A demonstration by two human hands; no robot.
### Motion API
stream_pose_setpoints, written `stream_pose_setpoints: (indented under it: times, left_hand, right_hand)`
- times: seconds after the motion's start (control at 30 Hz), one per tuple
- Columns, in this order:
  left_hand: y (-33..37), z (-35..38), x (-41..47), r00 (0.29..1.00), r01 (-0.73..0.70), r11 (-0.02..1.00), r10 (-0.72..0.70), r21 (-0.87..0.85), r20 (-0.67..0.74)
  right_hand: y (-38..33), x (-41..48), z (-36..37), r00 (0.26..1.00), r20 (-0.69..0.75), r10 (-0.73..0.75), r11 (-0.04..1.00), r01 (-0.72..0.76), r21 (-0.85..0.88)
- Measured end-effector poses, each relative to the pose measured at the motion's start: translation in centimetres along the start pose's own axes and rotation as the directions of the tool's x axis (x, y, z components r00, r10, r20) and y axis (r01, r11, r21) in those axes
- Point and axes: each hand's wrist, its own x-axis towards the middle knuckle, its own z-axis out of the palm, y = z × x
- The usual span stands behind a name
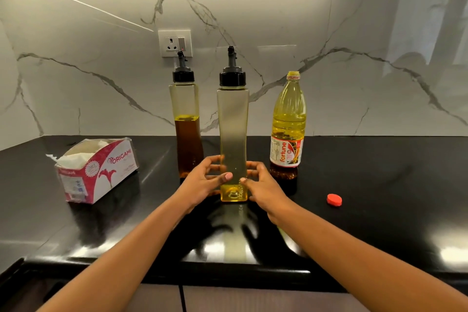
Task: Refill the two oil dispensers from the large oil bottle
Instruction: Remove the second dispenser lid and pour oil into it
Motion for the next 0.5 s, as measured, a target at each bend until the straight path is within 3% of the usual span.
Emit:
stream_pose_setpoints:
  times: [0.1,0.23,0.33,0.5]
  left_hand:
    - [0.0,-0.4,-0.6,1.000,0.009,1.000,-0.009,0.025,0.016]
    - [1.0,0.0,-0.3,0.998,-0.065,0.998,0.065,-0.025,0.005]
    - [1.5,0.6,0.4,0.992,-0.119,0.993,0.120,0.029,-0.036]
    - [0.9,0.6,0.9,0.982,-0.176,0.981,0.180,0.080,-0.049]
  right_hand:
    - [-2.0,-0.6,-0.8,1.000,-0.018,-0.025,0.999,0.024,-0.039]
    - [-8.4,0.4,-2.2,0.961,-0.118,-0.251,0.967,0.243,-0.077]
    - [-13.8,1.5,-2.2,0.913,-0.104,-0.394,0.915,0.380,-0.136]
    - [-19.7,3.9,-0.3,0.940,0.037,-0.339,0.896,0.334,-0.291]
